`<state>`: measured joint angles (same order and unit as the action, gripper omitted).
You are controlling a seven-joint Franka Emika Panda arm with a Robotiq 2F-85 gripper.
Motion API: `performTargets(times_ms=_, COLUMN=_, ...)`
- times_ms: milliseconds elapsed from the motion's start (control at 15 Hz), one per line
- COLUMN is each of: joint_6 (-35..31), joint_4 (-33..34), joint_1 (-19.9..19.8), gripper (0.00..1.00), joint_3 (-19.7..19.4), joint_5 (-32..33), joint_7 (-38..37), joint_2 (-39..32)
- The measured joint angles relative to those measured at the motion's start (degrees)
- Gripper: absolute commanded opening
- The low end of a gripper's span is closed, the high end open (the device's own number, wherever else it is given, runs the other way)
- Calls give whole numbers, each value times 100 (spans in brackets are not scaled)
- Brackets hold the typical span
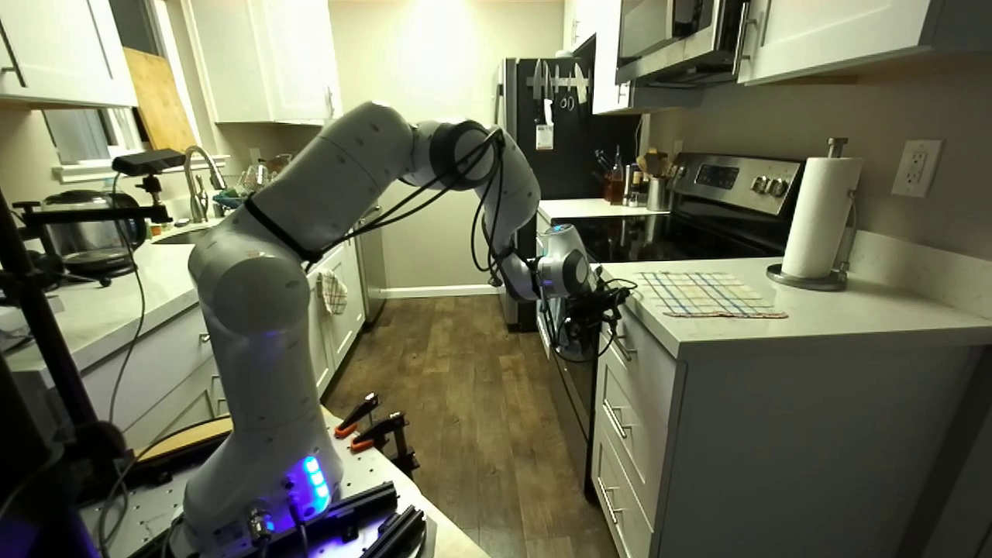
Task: Open the top drawer of the cabinet on the right
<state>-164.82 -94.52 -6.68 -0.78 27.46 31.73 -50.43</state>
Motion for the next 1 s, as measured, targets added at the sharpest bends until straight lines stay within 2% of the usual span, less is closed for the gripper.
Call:
performTargets(times_ms=400, joint_6=-61, joint_4=-26, joint_1=38, gripper=100, joint_3=-45, joint_5=2, joint_7=-10, joint_2=-6)
performTargets(times_ms=1000, joint_6=-980, joint_4=-744, joint_1=-67, gripper=100, joint_3=-5, joint_5=223, joint_7=224, joint_2=207)
